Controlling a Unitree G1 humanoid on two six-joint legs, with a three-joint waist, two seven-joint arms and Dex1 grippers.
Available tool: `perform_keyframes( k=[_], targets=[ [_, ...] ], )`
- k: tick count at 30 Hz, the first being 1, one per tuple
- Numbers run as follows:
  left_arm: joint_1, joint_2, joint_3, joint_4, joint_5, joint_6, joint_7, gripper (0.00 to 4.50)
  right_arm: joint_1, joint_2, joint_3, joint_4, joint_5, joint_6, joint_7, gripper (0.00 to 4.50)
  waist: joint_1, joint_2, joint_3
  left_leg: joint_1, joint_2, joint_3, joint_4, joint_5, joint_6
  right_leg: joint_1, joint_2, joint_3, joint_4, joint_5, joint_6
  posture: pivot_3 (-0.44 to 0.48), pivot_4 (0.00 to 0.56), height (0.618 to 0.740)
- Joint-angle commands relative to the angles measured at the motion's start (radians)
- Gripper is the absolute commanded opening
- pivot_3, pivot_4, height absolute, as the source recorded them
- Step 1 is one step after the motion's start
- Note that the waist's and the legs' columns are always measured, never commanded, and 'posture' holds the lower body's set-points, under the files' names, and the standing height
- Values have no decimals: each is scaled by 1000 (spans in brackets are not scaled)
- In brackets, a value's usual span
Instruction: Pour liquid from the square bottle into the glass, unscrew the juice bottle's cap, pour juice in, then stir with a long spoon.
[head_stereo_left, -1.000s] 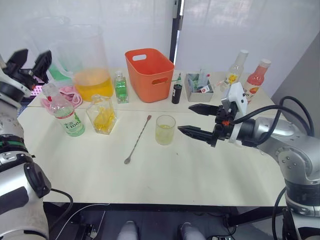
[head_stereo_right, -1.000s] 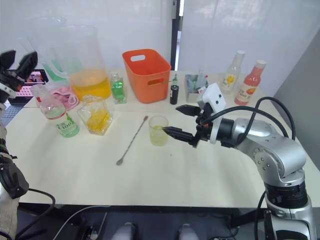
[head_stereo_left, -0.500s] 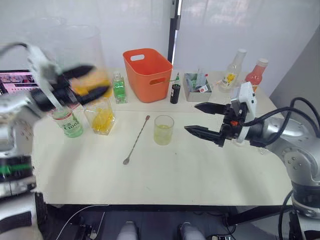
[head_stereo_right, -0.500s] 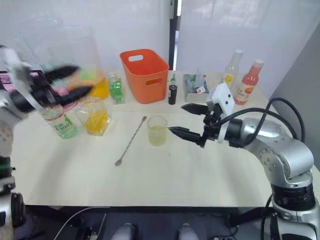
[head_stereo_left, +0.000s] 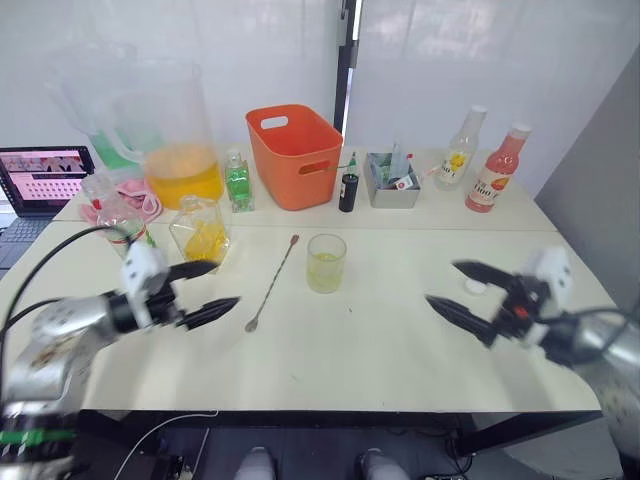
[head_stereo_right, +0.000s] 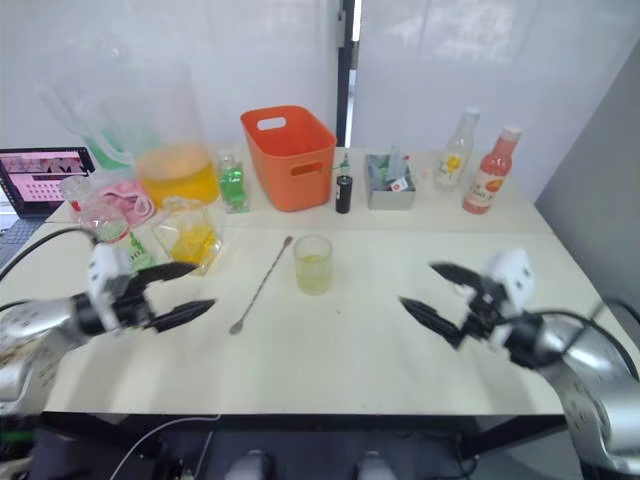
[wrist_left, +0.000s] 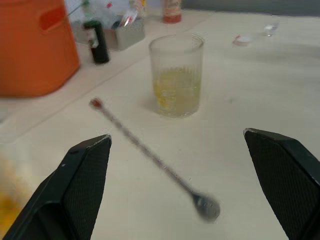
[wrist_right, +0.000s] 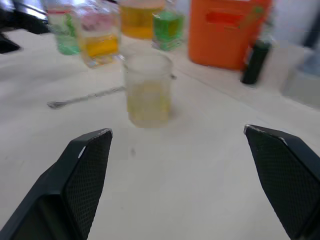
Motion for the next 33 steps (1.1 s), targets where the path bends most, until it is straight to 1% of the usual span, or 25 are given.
perform_keyframes(
  k=[1,4,5,6,8,10,20,24,30,33],
  targets=[
    [79,-8,73,28,-9,-62,-21,4488,56,18,-67,21,-18,-93,14,4500,-4,1,0,-2,0,1,0,0,0,-3,0,1,0,0,0,0,150,703],
    [99,-7,81,41,-12,-79,-28,4488,71,20,-68,32,-18,-115,16,4500,-3,1,1,-1,2,1,2,-1,-1,-4,1,1,2,2,-2,0,150,703],
    [99,-6,80,42,-13,-82,-28,4488,72,19,-66,34,-18,-120,16,4500,-2,1,1,-1,2,1,2,-4,-7,-3,1,1,2,3,-3,0,150,703],
    [100,-5,80,44,-13,-85,-29,4488,73,19,-66,35,-18,-124,16,4500,-2,1,1,0,2,2,2,-4,-7,-3,1,1,1,3,-3,0,150,703],
    [156,-6,140,110,-6,-113,-24,4488,115,16,-96,64,-18,-144,39,4500,-1,1,0,1,2,3,2,-4,-7,-2,0,1,1,3,-3,0,150,703],
    [184,-4,171,156,1,-135,-23,4488,141,10,-118,89,-22,-161,57,4500,0,1,0,2,2,4,1,-4,-7,-2,0,1,1,3,-3,0,150,703],
    [181,-7,171,165,-14,-137,-20,4488,147,2,-121,81,-11,-160,57,4500,2,1,0,1,3,5,0,-5,-8,-3,0,1,1,1,-2,0,150,703],
    [174,-15,164,137,-18,-120,-1,4488,143,-6,-117,57,3,-137,57,4500,2,1,0,1,3,5,0,-5,-8,-3,0,1,1,1,-2,0,150,703],
    [141,-65,111,-74,-70,66,142,4488,81,-55,-80,-58,116,-13,59,4500,2,1,0,1,3,5,1,-5,-8,-2,0,1,1,1,-2,0,150,703],
    [138,-93,67,-141,-33,101,215,4488,57,-78,-53,-115,152,37,54,4500,2,1,0,1,3,5,0,-5,-8,-2,0,1,1,1,-2,0,150,703]
  ],
)
